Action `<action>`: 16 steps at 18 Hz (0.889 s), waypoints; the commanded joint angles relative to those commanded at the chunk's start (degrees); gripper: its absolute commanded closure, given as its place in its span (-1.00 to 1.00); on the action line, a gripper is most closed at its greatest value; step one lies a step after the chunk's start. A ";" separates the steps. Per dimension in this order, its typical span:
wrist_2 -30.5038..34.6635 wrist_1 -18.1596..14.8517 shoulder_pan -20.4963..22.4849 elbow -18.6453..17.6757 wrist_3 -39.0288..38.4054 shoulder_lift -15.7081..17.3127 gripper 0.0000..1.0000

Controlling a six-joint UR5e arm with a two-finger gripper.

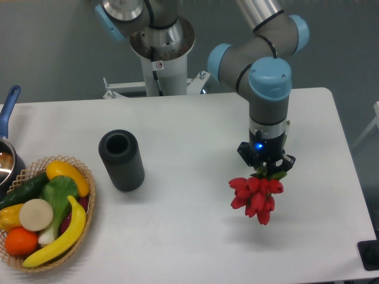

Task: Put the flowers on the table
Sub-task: 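Lower the gripper holding the red tulips toward the table surface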

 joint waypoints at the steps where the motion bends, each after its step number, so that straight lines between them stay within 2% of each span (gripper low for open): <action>1: 0.26 0.00 -0.35 0.00 0.00 -0.35 0.63; 10: 0.09 0.18 -2.46 -0.17 0.00 -2.55 0.56; 12: 0.00 0.26 -2.55 -0.09 0.00 -3.16 0.41; 15: -0.17 0.26 -2.55 -0.26 -0.09 -3.25 0.04; 16: -0.09 0.35 -2.55 -0.26 -0.09 -3.34 -0.17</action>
